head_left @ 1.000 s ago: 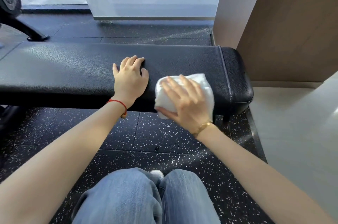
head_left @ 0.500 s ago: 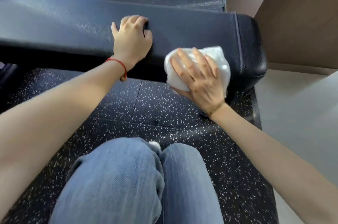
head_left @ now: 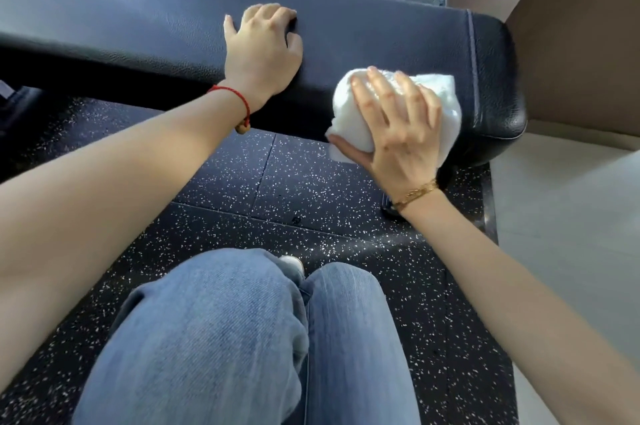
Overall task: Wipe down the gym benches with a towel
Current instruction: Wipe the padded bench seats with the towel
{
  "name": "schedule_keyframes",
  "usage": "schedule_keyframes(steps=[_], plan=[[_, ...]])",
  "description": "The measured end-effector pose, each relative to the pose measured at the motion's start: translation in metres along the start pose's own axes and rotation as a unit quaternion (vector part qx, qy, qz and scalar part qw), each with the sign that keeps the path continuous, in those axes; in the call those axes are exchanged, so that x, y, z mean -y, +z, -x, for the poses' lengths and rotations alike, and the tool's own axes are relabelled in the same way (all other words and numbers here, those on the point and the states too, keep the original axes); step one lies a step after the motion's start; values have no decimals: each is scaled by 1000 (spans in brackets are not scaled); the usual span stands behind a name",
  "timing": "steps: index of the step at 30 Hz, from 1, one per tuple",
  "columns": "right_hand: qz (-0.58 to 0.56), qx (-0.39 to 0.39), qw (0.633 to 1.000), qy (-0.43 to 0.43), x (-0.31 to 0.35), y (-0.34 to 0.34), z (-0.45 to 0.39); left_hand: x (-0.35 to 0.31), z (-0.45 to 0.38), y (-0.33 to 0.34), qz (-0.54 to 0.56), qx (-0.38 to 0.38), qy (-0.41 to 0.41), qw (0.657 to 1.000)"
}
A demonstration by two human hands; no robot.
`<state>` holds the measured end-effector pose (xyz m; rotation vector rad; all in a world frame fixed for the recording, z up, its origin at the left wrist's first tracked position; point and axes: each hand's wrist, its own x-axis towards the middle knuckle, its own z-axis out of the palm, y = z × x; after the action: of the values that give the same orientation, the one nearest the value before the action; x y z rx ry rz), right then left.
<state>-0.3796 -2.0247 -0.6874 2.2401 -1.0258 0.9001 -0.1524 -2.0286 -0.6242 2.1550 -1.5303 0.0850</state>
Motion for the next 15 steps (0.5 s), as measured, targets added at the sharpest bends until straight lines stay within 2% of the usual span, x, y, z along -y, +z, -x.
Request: schedule_keyframes(steps=[4,8,10,15], plan=[[-26,-9,999,-29,-14,-7,4,4,2,0,13,1,5,1000],[12,9,1000,1,-48,-20,29,3,3,0,7,-5,2,1000],[15,17,1000,9,-35,-14,25,-2,2,-1,6,-4,0,1000],[0,9,999,-38,16,5,5,1,2,0,8,-10,0,1000]])
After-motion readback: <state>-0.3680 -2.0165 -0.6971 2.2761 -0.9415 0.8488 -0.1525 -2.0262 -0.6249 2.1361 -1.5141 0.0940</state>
